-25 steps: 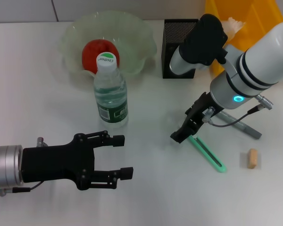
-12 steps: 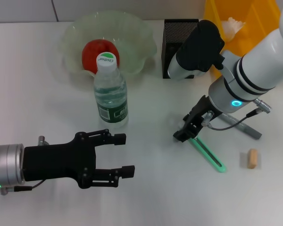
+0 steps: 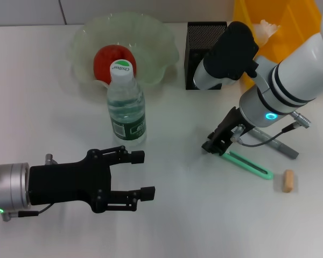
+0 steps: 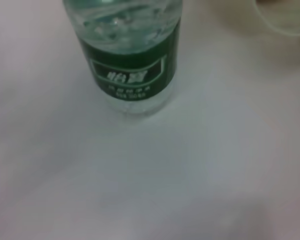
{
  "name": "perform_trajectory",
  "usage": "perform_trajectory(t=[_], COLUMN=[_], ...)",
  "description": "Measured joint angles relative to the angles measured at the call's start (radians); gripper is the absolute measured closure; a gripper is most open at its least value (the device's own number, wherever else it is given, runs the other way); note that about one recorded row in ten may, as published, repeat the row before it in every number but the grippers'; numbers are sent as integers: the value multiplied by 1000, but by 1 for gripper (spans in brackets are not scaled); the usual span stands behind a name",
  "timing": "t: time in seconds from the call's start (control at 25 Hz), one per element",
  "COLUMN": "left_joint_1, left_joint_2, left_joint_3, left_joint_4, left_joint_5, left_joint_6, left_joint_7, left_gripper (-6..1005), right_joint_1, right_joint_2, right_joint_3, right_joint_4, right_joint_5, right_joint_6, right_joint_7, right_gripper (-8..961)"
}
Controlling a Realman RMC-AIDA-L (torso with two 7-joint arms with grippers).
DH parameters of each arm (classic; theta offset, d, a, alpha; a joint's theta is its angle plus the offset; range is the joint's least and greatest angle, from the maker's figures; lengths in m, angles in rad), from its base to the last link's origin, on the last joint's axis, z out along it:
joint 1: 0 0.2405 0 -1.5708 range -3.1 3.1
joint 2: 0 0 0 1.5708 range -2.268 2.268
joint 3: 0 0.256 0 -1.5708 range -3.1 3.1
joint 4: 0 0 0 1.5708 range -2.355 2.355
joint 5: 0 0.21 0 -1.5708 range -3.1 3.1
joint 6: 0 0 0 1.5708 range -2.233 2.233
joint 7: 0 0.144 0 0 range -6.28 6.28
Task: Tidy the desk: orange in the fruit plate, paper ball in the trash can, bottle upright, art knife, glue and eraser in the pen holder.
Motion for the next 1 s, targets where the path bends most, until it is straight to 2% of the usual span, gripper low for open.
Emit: perform_trajectory(t=[0.28, 0.32, 0.36, 0.48, 0.52, 0.56, 0.6, 0.68, 0.72, 0.76, 0.84, 0.88, 0.92, 0.96, 1.0], left_joint_1=[0, 0, 0, -2, -2, -2, -2, -2, -3, -3, -3, -3, -3, -3, -3], left_joint_2=[1, 1, 1, 2, 2, 2, 2, 2, 1, 1, 0, -1, -2, -2, -3], left_joint_3=[-1, -1, -1, -2, -2, -2, -2, -2, -2, -2, -2, -1, -2, -2, -2], left_joint_4=[0, 0, 0, 0, 0, 0, 0, 0, 0, 0, 0, 0, 0, 0, 0], left_joint_5=[0, 0, 0, 0, 0, 0, 0, 0, 0, 0, -2, -2, -2, -2, -2], left_joint_6=[-3, -4, -4, -4, -4, -4, -4, -4, -4, -4, -4, -4, -4, -4, -4], left_joint_7=[0, 0, 0, -1, -1, -1, -1, -2, -2, -2, -2, -2, -2, -2, -2], left_gripper=[155, 155, 155, 155, 155, 155, 155, 155, 155, 155, 155, 155, 155, 155, 155], right_joint_1=[-61, -94, -94, -151, -193, -193, -214, -234, -241, -241, -234, -220, -187, -187, -167], right_joint_2=[-3, -3, -3, -6, -6, -6, -6, -6, -6, -6, -6, -6, -8, -8, -10], right_joint_3=[125, 213, 213, 399, 543, 543, 620, 714, 779, 779, 819, 829, 835, 835, 836], right_joint_4=[-126, -197, -197, -286, -301, -301, -286, -203, -57, -57, 138, 255, 448, 448, 532], right_joint_5=[17, 69, 69, 196, 370, 370, 488, 705, 945, 945, 1168, 1272, 1427, 1427, 1491], right_joint_6=[-43, -81, -81, -117, -116, -116, -112, -106, -103, -103, -106, -108, -107, -107, -105], right_joint_7=[-41, -74, -74, -141, -236, -236, -308, -456, -638, -638, -863, -968, -1138, -1138, -1206], right_gripper=[756, 777, 776, 770, 767, 765, 762, 756, 753, 750, 745, 742, 739, 736, 733])
